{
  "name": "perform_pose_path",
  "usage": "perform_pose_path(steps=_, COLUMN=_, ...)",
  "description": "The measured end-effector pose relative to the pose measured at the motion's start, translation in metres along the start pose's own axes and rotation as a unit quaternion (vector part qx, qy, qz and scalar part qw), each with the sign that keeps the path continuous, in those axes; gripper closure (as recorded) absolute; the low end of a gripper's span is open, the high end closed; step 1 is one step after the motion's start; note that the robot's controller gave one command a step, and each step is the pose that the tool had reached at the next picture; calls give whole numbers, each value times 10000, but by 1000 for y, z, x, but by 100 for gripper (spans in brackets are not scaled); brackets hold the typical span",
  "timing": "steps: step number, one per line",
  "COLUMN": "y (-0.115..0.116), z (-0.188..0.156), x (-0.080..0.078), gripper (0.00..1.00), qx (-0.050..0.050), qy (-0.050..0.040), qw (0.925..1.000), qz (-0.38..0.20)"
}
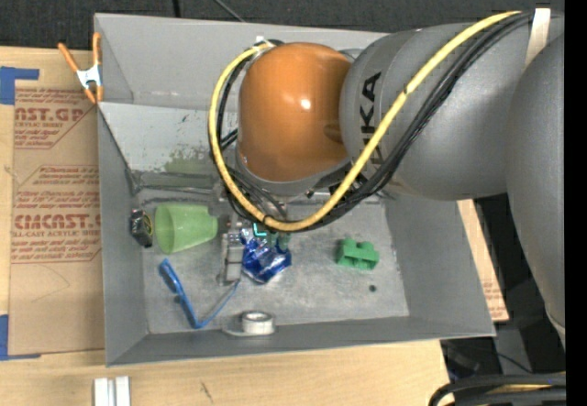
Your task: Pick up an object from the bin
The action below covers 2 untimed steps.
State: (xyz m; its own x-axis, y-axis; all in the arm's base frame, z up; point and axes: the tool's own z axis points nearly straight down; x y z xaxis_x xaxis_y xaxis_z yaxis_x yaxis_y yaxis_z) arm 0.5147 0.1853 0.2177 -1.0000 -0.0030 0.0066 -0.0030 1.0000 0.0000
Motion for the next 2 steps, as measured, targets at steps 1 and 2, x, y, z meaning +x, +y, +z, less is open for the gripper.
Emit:
perform_pose_path(steps=1, y=-69, z=87, x=-65, gripper=0, qx=17, qy=-16, qw=9998, qz=-210)
perform_pose_path(steps=2, y=-107, z=152, x=-38, gripper=0, qx=11, qy=4, qw=9988, qz=-483)
